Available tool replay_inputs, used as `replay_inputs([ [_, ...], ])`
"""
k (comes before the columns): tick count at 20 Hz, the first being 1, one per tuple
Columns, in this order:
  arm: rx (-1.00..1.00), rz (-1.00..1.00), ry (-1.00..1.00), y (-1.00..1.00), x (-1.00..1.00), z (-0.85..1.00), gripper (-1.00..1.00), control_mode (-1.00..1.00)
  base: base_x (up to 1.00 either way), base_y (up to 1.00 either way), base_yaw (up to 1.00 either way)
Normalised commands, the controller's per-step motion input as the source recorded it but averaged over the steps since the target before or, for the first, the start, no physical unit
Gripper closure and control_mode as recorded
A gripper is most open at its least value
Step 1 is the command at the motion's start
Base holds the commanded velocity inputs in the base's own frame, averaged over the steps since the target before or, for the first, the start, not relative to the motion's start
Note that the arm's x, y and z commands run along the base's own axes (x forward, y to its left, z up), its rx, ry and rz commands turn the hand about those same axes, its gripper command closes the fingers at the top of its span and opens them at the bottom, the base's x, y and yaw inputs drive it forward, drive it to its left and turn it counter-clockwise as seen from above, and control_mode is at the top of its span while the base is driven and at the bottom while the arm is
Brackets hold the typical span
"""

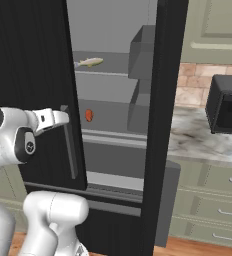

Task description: Gather the carrot and sweet potato from the fridge and place them on a tray on the dining counter. Then gather the fishs from the fridge and place them on the other tray.

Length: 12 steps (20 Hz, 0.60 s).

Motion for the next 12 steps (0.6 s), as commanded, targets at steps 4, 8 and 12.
replay_inputs([
  [4, 0.1, 0.0, -0.05, 0.0, 0.02, -0.22, -1.0, -1.0, 0.0, 0.0, 0.0],
  [8, 0.15, 0.0, -0.08, 0.0, 0.1, -0.34, -1.0, -1.0, 0.0, 0.0, 0.0],
  [12, 0.13, 0.0, -0.17, 0.0, 0.03, -0.35, -1.0, -1.0, 0.0, 0.0, 0.0],
])
